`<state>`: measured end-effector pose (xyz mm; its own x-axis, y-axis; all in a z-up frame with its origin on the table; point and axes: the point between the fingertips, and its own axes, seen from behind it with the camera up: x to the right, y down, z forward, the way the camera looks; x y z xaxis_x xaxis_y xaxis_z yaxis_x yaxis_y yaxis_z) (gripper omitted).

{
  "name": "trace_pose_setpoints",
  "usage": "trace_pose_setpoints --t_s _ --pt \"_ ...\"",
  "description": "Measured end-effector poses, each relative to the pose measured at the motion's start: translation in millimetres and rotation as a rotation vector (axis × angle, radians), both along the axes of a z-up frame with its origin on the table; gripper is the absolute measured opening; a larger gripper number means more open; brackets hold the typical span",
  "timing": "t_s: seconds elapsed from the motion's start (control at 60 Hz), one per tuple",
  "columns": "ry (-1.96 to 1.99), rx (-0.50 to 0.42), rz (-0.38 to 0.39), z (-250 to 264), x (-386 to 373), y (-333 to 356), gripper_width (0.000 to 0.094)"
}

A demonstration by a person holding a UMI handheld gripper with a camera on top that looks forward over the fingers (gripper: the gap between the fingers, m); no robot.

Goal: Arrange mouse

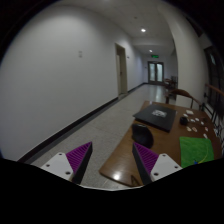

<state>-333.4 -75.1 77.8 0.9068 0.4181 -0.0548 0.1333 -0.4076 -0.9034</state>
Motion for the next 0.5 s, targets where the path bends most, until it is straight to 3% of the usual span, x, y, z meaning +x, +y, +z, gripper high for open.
trace_pose_setpoints --t_s 0.217,0.35,0.5 --pt "-0.099 -0.002 -0.157 -29 67 82 0.0816" --pt "-0.158 -0.063 -0.173 -54 82 118 0.0818" --pt "-0.206 -0.033 -0.172 -60 79 157 0.0810"
